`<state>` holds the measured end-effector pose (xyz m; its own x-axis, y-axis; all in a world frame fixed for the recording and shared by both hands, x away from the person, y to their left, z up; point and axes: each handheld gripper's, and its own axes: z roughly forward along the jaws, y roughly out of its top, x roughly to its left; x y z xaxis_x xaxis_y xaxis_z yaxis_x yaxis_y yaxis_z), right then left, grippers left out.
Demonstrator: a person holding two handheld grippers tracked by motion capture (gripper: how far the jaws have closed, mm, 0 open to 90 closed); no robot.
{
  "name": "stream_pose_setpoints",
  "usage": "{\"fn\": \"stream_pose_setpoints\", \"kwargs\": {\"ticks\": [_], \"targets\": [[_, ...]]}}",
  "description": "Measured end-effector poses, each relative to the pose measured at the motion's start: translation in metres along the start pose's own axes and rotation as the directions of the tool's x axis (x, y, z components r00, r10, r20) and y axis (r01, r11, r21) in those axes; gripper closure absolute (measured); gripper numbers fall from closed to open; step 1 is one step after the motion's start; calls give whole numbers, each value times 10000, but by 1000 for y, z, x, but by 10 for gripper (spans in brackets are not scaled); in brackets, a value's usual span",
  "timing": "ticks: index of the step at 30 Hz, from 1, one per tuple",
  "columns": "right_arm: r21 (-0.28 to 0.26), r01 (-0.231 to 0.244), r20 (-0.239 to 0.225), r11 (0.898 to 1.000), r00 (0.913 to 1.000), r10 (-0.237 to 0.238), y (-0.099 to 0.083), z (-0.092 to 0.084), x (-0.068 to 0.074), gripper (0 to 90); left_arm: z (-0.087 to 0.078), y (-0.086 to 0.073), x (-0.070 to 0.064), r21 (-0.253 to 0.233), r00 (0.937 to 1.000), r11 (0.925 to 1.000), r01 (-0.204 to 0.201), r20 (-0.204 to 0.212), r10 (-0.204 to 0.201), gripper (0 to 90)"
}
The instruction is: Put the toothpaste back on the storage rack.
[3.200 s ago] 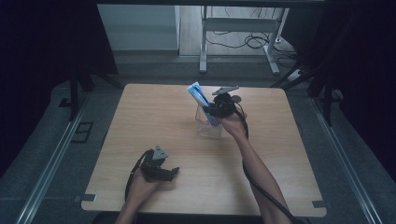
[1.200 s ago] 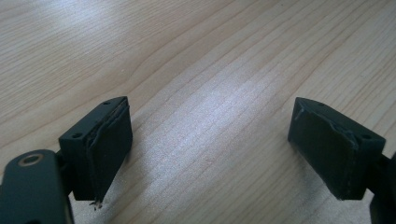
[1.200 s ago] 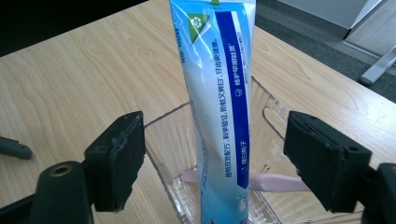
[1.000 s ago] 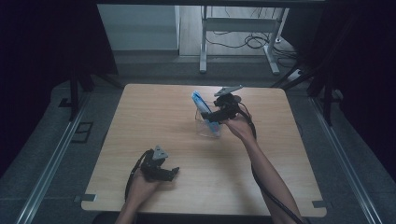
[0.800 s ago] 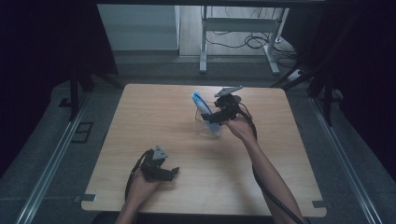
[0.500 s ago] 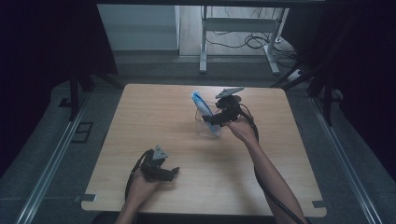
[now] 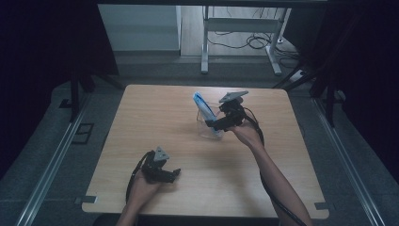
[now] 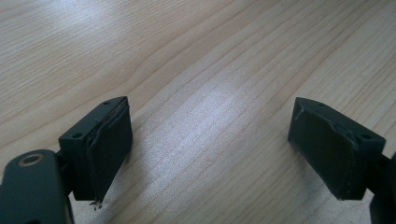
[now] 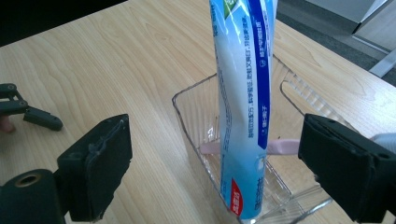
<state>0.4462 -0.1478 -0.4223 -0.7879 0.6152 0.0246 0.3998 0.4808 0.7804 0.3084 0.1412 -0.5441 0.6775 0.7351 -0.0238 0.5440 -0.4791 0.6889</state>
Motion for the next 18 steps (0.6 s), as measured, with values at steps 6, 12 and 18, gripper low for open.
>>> {"fn": "stream_pose_setpoints", "kwargs": {"ticks": [6, 12, 18], "targets": [[-27, -34, 4, 10000, 10000, 34, -6, -5, 1, 89, 0, 0, 0, 8, 10000, 10000, -11, -2, 11, 139], [-12, -55, 3, 10000, 10000, 55, -10, -11, 3, 84, 0, 0, 0, 9, 10000, 10000, -12, 0, 12, 139], [-14, -27, 44, 10000, 10000, 27, -17, -19, 5, 79, 0, 0, 0, 19, 10000, 10000, -12, -6, 12, 139]]}}
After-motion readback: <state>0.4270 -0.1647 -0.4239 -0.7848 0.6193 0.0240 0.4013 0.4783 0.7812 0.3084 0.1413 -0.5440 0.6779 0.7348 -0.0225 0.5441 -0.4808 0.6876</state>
